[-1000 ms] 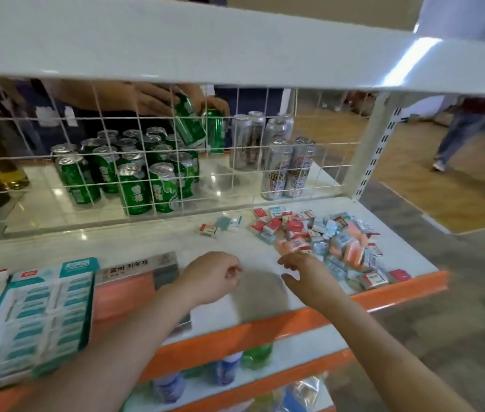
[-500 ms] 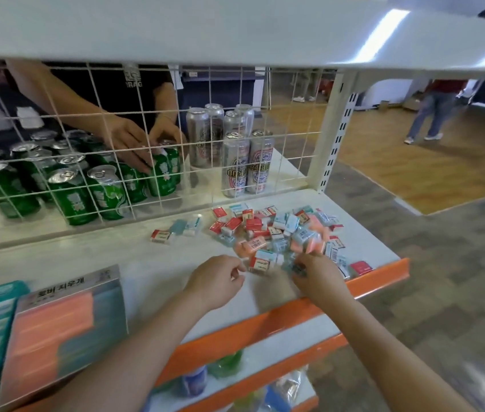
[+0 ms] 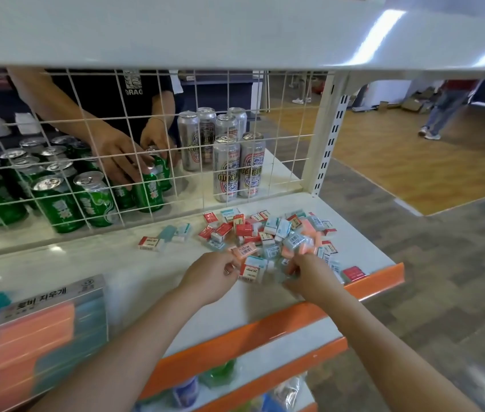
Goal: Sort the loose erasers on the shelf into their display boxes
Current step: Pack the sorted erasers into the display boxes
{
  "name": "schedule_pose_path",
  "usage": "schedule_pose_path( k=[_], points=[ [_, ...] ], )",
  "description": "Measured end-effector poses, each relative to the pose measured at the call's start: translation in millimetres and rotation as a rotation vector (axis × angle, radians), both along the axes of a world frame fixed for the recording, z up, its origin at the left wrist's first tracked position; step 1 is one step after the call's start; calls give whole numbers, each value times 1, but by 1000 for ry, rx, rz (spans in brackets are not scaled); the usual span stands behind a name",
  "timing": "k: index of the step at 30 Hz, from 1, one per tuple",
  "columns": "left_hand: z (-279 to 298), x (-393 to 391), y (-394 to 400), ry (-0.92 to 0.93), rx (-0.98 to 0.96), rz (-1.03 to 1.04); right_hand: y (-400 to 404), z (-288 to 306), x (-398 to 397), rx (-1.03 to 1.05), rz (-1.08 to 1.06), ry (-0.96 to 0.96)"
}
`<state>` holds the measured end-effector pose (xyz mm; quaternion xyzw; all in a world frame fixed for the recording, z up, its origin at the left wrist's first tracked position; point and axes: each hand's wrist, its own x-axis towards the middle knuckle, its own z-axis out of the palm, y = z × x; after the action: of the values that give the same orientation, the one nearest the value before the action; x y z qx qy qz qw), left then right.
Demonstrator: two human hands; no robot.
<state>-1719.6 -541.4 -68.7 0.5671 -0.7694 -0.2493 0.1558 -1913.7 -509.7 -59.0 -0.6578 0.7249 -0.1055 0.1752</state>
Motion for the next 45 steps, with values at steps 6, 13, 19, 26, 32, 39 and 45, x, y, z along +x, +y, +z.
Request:
schedule_pose_path(
  k=[6,13,19,26,32,39,45],
  points=[
    [1,-26,-3,19,-38,-18,-3,6,-28,-148,-122,-108],
    [-3,-68,-4,-122,-152,-224,0,3,-54,-185,-189,-121],
    [-13,-83,-9,-245,-184,-355,3,2,-59,-206,-197,-126],
    [-12,-84,0,-296,-208,-338,7,3,-60,-212,-195,-126],
    [-8,-65,11,-320,-220,-370,13,4,-47,-225,-190,-162],
    [-6,-30,28,-371,-263,-357,16,5,-16,-211,-140,-165],
    [-6,4,33,-332,-259,-331,18,0,7,-177,-99,-157]
  ],
)
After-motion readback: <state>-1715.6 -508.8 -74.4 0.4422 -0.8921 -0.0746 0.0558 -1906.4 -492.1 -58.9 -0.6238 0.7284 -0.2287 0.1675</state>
